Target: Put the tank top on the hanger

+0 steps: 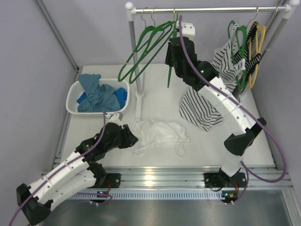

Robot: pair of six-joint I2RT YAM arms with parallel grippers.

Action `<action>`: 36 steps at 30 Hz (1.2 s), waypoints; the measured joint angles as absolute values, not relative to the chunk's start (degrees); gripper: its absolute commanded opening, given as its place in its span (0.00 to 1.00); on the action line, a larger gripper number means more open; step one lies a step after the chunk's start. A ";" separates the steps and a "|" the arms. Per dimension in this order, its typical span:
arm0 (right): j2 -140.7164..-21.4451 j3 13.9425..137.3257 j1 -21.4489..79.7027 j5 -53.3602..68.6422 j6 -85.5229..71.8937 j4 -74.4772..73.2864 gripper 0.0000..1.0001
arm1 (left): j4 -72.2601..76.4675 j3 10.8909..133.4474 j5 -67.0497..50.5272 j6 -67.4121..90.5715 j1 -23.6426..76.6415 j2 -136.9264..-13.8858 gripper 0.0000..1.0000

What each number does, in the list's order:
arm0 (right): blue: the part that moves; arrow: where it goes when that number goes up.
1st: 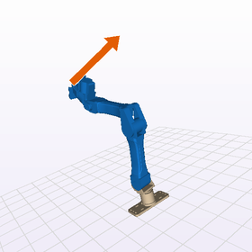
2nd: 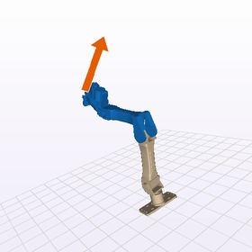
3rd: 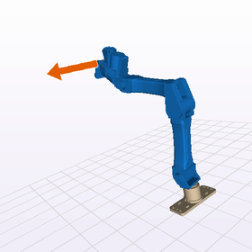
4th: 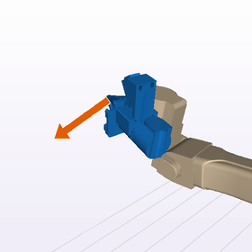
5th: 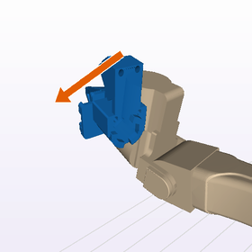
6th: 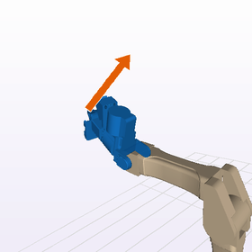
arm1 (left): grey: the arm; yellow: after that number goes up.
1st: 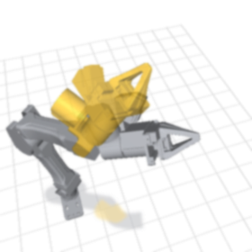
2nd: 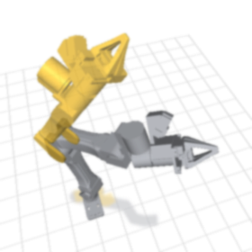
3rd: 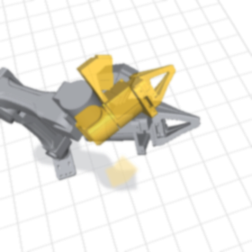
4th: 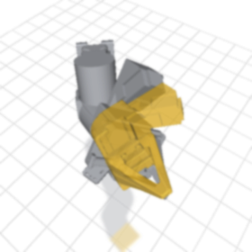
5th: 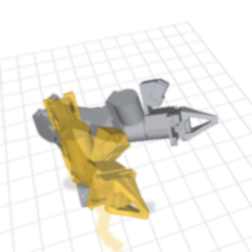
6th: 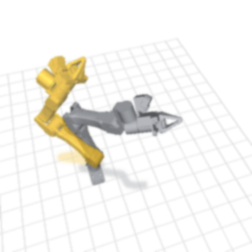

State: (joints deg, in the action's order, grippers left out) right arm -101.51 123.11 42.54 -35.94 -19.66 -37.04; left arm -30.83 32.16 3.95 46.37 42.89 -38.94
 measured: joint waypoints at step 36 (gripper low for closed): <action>-106.94 129.49 41.15 -34.24 -8.51 -37.26 0.14 | -30.37 33.21 4.64 45.78 42.89 -40.40 0.40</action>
